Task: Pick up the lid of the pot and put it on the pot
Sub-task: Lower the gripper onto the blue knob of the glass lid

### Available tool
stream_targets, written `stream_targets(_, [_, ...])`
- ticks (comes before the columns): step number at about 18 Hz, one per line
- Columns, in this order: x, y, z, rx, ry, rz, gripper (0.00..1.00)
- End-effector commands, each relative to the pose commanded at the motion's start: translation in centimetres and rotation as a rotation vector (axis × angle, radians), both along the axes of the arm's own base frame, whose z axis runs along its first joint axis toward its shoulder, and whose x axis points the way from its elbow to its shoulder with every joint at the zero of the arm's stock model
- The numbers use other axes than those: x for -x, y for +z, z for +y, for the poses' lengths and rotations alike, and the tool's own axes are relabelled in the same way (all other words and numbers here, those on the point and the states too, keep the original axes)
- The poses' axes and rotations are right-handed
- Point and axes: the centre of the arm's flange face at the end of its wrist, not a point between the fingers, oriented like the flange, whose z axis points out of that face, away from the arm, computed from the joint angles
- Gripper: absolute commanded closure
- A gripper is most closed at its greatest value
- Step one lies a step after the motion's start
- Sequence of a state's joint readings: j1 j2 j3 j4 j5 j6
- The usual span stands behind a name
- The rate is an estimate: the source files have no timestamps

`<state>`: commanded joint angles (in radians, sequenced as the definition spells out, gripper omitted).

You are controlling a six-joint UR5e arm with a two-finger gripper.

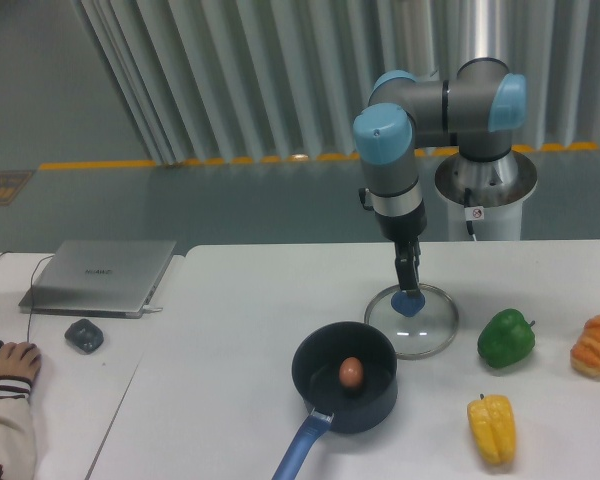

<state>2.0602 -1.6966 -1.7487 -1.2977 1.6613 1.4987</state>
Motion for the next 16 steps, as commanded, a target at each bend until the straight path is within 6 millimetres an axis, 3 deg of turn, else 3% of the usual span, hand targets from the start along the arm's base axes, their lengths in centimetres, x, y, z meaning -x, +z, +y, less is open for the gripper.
stream_targets(11, [-0.2, -0.4, 0.4, -0.048, 0.024, 0.024, 0.00])
stream_targets(16, [-1.5, -1.5, 0.5, -0.044, 0.038, 0.048, 0.00])
